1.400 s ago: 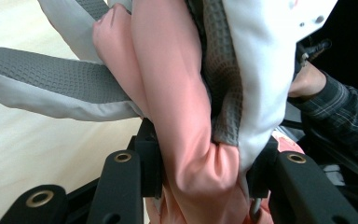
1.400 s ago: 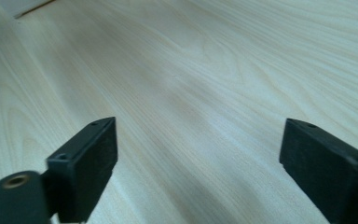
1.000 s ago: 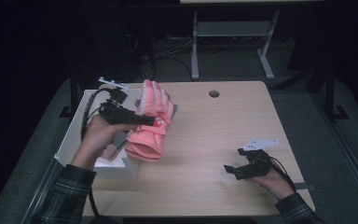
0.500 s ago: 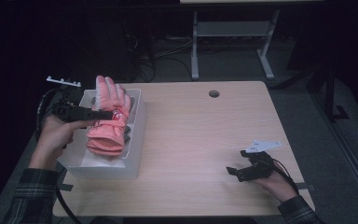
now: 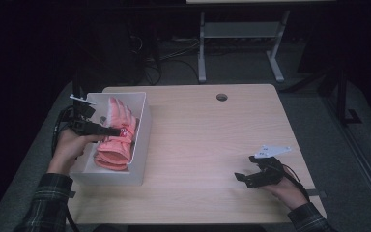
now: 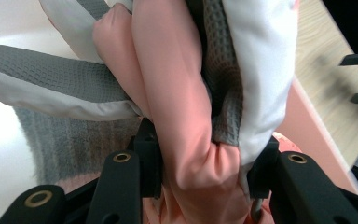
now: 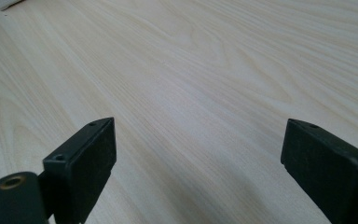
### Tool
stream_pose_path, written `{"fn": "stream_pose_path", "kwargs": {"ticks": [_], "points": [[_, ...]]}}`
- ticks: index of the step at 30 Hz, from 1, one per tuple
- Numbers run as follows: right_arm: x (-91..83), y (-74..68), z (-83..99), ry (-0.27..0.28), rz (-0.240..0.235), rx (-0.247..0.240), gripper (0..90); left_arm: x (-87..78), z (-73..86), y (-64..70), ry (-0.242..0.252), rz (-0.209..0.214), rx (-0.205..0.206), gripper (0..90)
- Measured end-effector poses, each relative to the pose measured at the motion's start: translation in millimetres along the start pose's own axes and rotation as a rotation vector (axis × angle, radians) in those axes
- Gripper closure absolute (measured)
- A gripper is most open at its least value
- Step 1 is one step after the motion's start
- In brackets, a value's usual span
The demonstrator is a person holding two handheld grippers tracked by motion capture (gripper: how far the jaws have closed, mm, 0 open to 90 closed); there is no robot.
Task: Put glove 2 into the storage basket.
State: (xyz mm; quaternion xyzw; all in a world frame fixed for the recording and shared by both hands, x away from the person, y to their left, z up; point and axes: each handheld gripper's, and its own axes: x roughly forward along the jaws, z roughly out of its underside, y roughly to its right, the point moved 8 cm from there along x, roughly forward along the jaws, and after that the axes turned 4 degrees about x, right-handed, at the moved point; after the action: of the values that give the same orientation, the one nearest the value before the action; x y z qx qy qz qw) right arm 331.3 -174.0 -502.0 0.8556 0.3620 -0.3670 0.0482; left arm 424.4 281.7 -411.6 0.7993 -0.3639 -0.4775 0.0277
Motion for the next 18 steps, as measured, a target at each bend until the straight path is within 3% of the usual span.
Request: {"fn": "stream_pose_path", "kwargs": {"ticks": [11, 15, 17, 18], "points": [[0.1, -0.3, 0.0, -0.002, -0.001, -0.002, 10.1, 44.7, 12.3, -16.7, -0.073, 0.009, -0.034, 55.0], [0.8, -1.6, 0.2, -0.004, -0.005, -0.006, 10.1, 52.0, 14.3, -17.5, -0.063, 0.017, -0.034, 49.4], [1.1, -2.4, 0.1, -0.006, -0.003, -0.009, 10.1, 51.8, 15.0, -19.1, -0.061, 0.006, -0.028, 38.2], [1.1, -2.4, 0.1, -0.006, -0.003, -0.009, 10.1, 51.3, 15.2, -19.2, -0.059, 0.002, -0.025, 38.2]]}}
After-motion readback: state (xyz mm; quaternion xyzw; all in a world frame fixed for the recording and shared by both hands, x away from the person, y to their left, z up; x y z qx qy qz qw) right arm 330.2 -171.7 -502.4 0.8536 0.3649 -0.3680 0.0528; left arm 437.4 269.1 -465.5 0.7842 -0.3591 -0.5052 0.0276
